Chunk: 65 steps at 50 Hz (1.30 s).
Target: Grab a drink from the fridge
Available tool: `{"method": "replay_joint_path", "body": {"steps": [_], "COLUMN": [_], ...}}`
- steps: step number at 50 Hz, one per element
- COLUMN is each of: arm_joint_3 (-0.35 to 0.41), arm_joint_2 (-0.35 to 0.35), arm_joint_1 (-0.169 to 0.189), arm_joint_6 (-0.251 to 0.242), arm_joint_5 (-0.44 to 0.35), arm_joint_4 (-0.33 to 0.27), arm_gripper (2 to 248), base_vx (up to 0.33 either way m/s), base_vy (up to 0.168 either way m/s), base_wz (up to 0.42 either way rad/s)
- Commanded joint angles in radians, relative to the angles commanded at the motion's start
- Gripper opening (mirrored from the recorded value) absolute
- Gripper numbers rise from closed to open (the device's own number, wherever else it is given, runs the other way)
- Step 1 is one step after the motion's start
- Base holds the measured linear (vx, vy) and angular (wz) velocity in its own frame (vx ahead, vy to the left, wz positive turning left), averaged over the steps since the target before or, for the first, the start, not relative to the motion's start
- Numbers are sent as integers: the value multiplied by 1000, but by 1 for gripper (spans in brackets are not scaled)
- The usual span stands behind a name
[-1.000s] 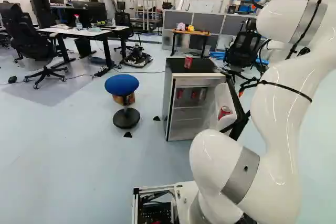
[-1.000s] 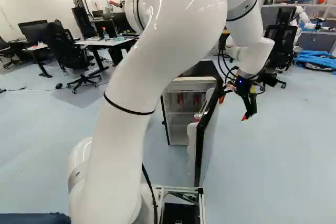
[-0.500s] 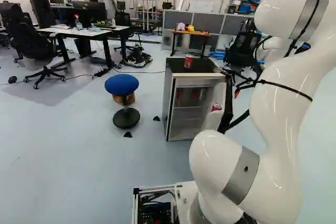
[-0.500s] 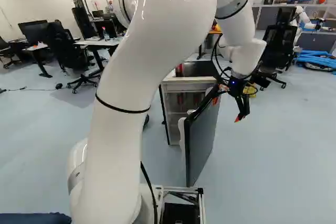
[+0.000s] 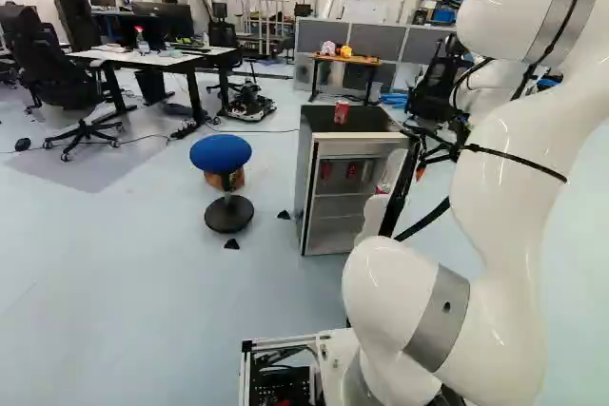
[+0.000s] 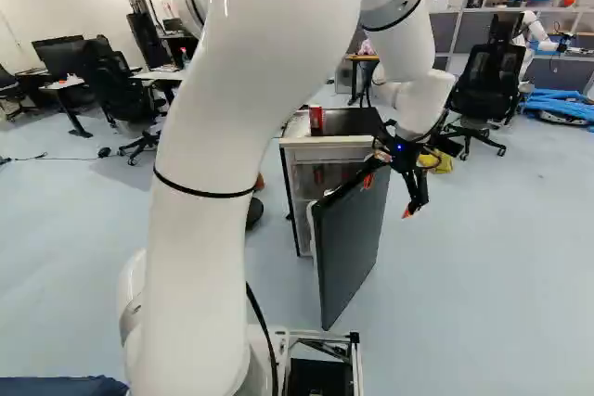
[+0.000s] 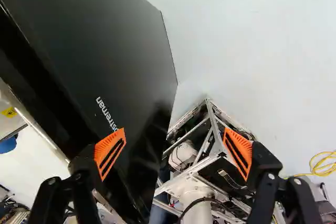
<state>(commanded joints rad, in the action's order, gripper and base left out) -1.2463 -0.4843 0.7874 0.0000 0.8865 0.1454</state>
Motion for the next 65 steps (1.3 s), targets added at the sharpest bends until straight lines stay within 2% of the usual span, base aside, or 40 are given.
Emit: {"method": "replay_joint_path", "body": {"steps": [44,65], "arm_joint_3": [142,196], "arm_joint_2": [93,129], "arm_joint_1": [-86,-143], "arm_joint_6": [0,0], "arm_joint_5": [0,-6], "arm_joint_4": [0,0], "arm_gripper": [247,247], "base_vx": [0,0], "base_vy": [0,0], "base_wz": [0,0]}}
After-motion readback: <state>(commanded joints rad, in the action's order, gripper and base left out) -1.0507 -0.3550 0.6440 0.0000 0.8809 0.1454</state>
